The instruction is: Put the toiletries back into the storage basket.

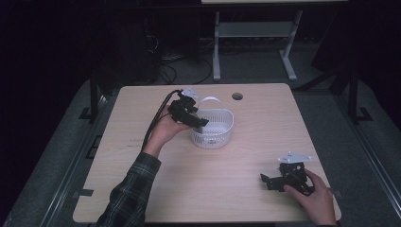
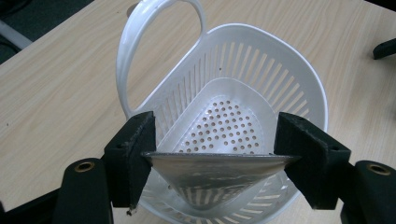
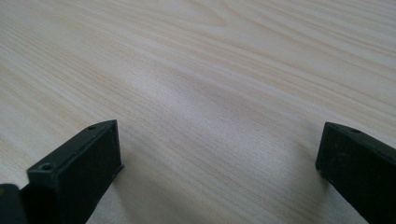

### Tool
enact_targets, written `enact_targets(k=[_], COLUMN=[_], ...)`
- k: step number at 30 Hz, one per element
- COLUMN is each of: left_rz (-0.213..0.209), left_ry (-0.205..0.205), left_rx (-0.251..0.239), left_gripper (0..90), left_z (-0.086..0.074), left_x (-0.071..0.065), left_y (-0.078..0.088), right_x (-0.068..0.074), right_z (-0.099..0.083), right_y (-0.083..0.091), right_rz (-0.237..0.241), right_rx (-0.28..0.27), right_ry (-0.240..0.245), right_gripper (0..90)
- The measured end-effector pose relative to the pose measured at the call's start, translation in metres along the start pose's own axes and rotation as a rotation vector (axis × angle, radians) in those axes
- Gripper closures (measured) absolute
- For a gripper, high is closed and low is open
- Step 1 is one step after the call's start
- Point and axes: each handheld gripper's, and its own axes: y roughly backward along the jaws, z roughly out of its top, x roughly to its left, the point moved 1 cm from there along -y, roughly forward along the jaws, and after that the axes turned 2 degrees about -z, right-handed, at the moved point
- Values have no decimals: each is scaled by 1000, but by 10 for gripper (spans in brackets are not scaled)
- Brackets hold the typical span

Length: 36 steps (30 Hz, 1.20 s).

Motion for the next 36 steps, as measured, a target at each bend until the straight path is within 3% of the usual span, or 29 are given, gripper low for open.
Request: enact_targets(k=[7,18,36], left_rz=[0,28,67], left_ry=[-2,-21,-27], left_rx=[-13,-39,-66], left_gripper=[181,167,167], left_z=[0,-11,-57], left_x=[0,-6,-23], left_y=[7,37,65], right_x=[0,0,0], right_z=[0,0,0], right_y=[0,0,0], right_rz=[0,0,0], right_rx=[0,0,0], right_ry=[0,0,1], right_gripper=[0,0,0])
